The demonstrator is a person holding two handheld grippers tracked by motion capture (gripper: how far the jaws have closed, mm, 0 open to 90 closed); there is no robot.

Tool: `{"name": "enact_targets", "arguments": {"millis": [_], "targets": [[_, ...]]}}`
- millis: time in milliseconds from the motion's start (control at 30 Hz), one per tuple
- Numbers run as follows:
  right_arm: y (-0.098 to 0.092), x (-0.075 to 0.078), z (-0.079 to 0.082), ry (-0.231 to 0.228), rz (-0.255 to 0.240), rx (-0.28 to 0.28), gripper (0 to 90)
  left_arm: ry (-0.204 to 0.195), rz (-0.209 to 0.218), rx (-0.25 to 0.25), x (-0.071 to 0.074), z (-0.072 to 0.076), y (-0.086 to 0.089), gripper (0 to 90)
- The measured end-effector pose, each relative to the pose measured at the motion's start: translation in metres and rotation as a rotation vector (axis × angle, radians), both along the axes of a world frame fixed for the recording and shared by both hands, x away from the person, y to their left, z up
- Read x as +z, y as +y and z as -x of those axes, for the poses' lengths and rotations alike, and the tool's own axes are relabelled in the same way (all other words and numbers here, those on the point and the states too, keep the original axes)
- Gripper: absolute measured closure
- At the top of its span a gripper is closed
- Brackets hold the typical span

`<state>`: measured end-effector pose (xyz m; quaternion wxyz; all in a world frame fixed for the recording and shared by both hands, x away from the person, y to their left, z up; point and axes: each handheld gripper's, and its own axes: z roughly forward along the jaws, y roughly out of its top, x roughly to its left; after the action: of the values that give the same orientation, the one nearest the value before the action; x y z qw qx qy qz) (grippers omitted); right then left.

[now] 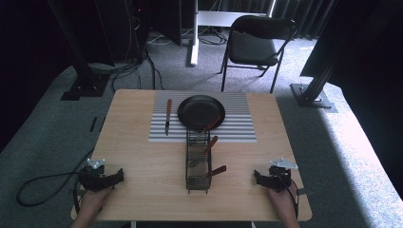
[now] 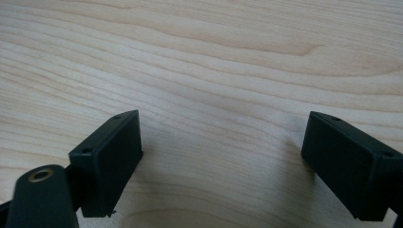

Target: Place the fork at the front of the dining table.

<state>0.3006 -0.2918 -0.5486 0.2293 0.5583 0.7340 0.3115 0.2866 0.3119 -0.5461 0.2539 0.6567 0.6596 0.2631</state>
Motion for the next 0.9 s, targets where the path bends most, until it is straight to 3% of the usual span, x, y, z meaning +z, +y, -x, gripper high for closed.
{"name": "enact_targets", "arguments": {"millis": [300,533,600,900], "targets": [[0.0,0.003,0.003,0.024,0.014,0.022,14.2,0.0,0.0,0.0,0.0,0.0,0.0,0.0],[0.013,0.008,0.011,0.065,0.002,0.051,17.1,0.0,0.0,0.0,0.0,0.0,0.0,0.0],[0.019,0.011,0.015,0.053,0.018,0.067,17.1,0.0,0.0,0.001,0.0,0.0,0.0,0.0],[0.033,0.027,0.028,0.042,-0.05,0.13,18.2,0.0,0.0,0.0,0.0,0.0,0.0,0.0]]}}
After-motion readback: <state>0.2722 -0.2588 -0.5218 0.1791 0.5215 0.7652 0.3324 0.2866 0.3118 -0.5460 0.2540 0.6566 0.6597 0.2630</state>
